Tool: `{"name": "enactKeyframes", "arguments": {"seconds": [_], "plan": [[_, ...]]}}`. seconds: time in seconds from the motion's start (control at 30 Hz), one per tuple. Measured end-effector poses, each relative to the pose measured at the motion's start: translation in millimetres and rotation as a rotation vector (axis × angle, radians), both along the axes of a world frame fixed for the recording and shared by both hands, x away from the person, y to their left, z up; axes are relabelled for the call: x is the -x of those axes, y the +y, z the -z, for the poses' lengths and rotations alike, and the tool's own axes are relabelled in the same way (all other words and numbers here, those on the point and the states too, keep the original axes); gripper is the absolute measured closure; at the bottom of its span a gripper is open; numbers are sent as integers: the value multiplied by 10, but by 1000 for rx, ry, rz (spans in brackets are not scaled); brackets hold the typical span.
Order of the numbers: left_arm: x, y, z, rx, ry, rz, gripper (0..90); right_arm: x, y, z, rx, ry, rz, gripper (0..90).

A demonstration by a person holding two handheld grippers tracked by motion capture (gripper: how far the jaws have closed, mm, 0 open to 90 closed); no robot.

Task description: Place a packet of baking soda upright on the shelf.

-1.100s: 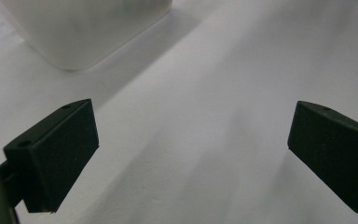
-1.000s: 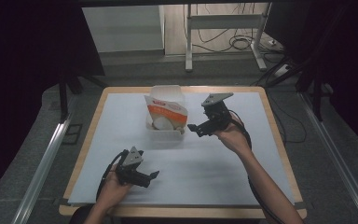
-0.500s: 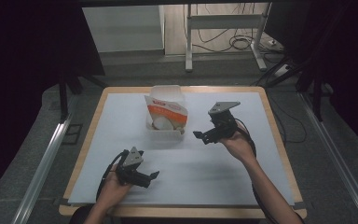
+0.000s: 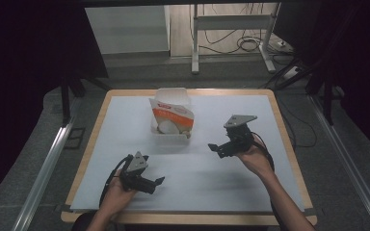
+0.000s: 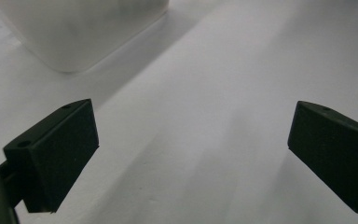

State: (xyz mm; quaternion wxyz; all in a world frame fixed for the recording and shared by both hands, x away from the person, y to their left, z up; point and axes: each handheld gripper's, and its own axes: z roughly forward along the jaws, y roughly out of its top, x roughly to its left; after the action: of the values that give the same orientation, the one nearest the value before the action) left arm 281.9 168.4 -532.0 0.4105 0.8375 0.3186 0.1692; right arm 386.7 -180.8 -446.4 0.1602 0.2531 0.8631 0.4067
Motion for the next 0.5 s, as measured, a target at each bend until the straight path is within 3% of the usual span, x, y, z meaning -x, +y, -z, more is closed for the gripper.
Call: {"name": "enactKeyframes", "arguments": {"seconds": [0.5], "plan": [[-1,-7,3,-7,-2,3,18,246,-431,40,10,-18,65,0]]}}
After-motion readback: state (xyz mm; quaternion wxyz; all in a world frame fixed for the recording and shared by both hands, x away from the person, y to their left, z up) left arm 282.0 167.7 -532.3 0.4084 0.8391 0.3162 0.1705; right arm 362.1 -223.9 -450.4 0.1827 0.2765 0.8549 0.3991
